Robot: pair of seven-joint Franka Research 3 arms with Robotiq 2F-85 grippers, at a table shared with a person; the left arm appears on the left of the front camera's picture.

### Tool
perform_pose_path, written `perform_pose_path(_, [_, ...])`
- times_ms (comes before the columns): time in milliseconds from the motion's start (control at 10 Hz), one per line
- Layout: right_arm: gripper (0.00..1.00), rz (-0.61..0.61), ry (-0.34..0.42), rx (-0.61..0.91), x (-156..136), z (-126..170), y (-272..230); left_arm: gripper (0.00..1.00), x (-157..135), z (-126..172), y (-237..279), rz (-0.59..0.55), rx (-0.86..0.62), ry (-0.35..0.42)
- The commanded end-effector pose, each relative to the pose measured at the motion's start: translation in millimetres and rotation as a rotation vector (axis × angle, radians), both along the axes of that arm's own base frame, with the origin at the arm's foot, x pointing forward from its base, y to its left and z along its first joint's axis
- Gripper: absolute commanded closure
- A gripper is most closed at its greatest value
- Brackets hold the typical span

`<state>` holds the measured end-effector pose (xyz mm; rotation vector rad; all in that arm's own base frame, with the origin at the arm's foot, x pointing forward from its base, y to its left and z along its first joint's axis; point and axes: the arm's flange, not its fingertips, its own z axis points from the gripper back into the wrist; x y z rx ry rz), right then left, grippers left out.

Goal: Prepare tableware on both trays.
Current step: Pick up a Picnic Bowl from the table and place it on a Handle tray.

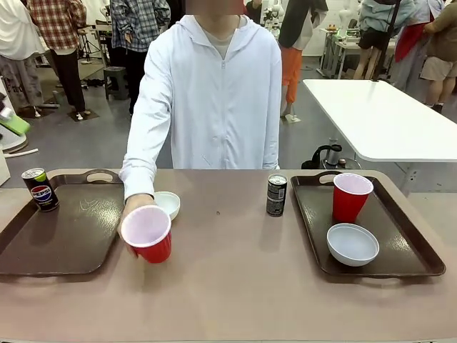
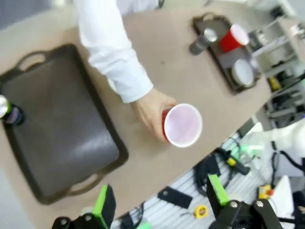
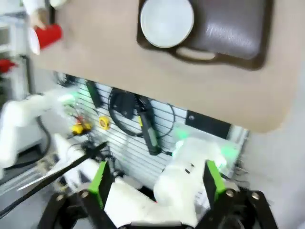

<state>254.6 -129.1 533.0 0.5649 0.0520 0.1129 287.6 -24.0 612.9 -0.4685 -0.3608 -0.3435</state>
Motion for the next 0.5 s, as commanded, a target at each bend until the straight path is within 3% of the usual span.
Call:
perform_pose_path(0, [0.01, -0.048, 0.005, 0.170, 36, -1, -37, 0.00, 23, -12, -22, 0.030, 0.130, 0.100])
perform_pose_path(400, [0.01, -0.049, -0.001, 0.464, 42, -17, -96, 0.00, 31, -26, -89, 0.152, 0.372, 0.058])
